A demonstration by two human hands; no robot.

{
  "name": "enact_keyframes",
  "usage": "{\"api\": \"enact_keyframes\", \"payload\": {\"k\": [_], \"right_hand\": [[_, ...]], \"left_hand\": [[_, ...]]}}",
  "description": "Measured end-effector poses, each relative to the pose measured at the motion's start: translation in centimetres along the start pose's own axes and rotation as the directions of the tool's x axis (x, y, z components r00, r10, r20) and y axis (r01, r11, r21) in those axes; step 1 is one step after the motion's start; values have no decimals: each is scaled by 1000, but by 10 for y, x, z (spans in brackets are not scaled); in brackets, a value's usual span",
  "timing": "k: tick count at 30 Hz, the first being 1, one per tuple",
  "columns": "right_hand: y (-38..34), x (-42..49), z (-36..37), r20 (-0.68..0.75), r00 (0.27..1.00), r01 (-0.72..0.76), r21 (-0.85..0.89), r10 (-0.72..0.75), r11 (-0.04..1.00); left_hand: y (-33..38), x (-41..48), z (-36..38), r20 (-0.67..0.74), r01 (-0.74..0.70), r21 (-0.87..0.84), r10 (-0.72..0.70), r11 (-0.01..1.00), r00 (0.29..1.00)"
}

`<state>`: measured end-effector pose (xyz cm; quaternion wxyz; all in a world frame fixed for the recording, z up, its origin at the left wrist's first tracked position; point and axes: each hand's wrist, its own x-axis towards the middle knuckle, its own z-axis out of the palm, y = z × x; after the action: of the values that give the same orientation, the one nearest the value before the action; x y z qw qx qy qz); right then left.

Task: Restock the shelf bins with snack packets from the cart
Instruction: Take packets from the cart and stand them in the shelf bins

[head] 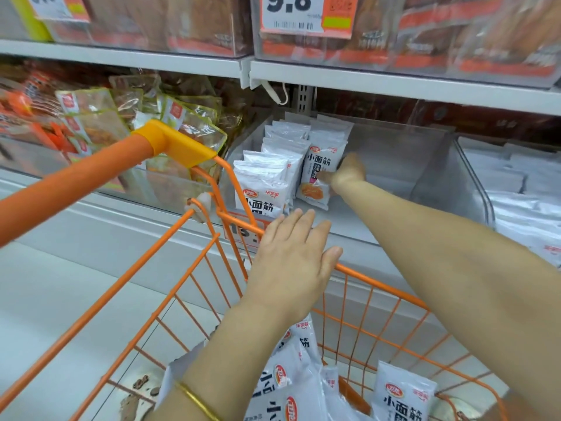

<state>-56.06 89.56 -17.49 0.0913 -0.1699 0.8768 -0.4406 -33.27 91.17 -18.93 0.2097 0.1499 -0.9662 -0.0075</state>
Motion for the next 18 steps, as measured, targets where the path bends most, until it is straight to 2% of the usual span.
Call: {"api": "enact_keyframes", "payload": {"k": [3, 6, 9, 12, 14, 15, 17, 18], "right_hand": [[-1, -6, -6, 37, 996, -80, 68, 77, 995], [-3, -19, -19, 90, 993, -76, 37, 73, 996], [-13, -51, -47, 59, 996, 60, 4, -60, 998], [-20, -112, -93, 82, 955, 279, 71, -284, 958], [-13, -161, -122, 243, 896, 371, 50, -372, 927], [-5, -184, -132, 366, 857, 384, 14, -362, 923], [17, -218, -136, 613, 742, 453, -158, -272, 877], [33, -225, -130, 712, 670, 547, -281, -211, 788]], "left_hand": [[-1, 1, 0, 12, -7, 6, 7, 1000, 1000], [-1, 1, -3, 40, -14, -46, 16, 999, 999], [-1, 0, -8, 53, -19, -91, 24, 996, 998], [2, 0, -13, 44, -2, -98, 6, 995, 999], [6, 0, -15, 48, 28, -122, -22, 992, 999], [9, 0, -15, 40, 26, -136, -21, 990, 999], [15, 0, -15, -12, -12, -151, 10, 988, 1000], [18, -1, -15, -34, -36, -156, 31, 987, 999]]}}
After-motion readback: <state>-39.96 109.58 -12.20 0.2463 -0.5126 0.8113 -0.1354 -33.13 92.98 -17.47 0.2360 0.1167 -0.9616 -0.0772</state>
